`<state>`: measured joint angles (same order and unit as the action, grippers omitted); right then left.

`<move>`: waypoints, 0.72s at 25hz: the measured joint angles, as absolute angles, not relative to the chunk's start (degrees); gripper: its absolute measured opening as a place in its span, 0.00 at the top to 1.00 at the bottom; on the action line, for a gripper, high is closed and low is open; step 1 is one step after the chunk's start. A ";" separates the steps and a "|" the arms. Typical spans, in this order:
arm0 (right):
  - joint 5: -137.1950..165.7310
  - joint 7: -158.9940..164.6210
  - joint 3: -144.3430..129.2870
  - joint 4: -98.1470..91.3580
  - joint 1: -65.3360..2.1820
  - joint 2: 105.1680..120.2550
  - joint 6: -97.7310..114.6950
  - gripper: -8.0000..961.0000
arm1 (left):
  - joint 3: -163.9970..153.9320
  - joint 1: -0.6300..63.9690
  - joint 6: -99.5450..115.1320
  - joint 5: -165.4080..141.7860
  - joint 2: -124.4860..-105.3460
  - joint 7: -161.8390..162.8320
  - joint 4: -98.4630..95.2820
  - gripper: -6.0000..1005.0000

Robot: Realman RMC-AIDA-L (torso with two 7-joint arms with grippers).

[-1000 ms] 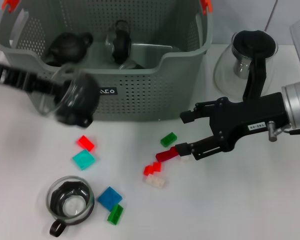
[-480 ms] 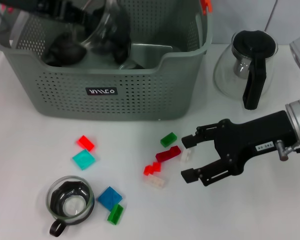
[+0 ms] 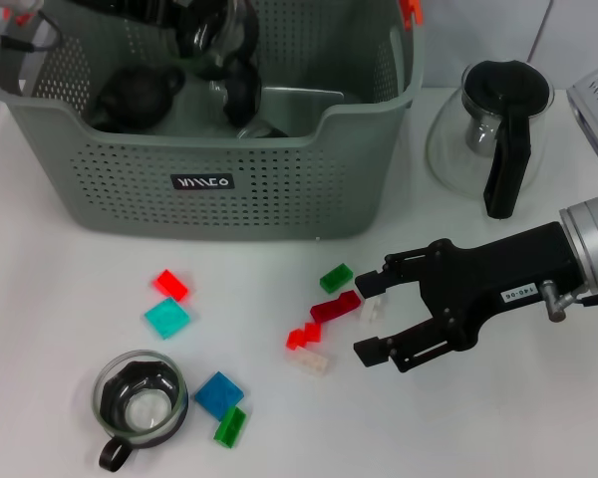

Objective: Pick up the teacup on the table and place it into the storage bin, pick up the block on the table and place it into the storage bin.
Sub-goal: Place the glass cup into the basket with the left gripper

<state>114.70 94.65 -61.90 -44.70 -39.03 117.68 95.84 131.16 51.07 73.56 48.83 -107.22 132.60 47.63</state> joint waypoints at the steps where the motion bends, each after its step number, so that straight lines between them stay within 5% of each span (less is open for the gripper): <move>1: 114.70 94.65 -61.95 -44.67 -39.00 117.71 95.82 0.05 | 130.44 51.15 71.25 48.77 -107.40 132.60 46.93 0.95; 18: 114.70 94.14 -61.62 -43.10 -39.04 117.96 95.64 0.05 | 123.29 54.10 52.88 42.61 -113.16 133.05 40.98 0.95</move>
<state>114.70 94.14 -61.62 -43.10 -39.04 117.96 95.64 123.29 54.10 52.88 42.61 -113.16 133.05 40.98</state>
